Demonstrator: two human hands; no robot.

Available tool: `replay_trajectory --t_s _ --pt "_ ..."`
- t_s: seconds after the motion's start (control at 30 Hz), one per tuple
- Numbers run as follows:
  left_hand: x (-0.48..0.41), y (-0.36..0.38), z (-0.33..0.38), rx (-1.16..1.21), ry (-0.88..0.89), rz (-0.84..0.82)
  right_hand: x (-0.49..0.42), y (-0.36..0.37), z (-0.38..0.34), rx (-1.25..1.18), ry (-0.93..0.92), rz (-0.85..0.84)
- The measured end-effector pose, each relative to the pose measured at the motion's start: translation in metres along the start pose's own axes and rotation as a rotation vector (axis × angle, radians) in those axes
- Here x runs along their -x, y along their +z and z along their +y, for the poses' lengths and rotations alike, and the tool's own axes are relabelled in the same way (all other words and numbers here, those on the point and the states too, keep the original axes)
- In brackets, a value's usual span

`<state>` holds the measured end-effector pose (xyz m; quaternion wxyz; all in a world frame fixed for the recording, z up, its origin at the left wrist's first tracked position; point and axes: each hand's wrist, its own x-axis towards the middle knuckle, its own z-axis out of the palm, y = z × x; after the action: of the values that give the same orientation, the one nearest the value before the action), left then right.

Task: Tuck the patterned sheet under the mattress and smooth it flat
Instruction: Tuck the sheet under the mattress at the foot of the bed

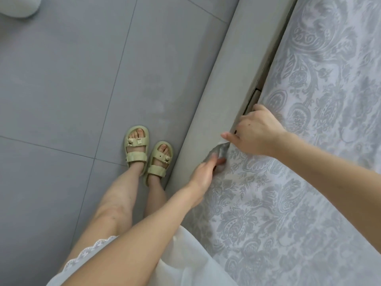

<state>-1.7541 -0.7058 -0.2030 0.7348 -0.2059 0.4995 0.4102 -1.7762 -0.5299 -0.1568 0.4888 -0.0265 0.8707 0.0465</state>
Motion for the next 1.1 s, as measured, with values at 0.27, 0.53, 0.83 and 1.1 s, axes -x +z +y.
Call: replay_trajectory --t_s 0.27,0.53,0.83,1.1 --pt "-0.015 0.029 0.003 -0.035 -0.124 -0.143 0.006 -0.009 -0.001 0.009 0.008 -0.189" --pt "-0.009 -0.005 0.006 -0.334 0.024 0.194 -0.028 0.000 -0.015 0.066 0.078 -0.411" --pt "-0.011 0.024 -0.039 -0.118 -0.233 -0.100 -0.020 0.007 -0.029 0.062 0.039 -0.488" --pt "0.000 -0.030 -0.044 0.068 -0.037 0.092 -0.019 0.013 -0.033 -0.060 -0.045 -0.184"
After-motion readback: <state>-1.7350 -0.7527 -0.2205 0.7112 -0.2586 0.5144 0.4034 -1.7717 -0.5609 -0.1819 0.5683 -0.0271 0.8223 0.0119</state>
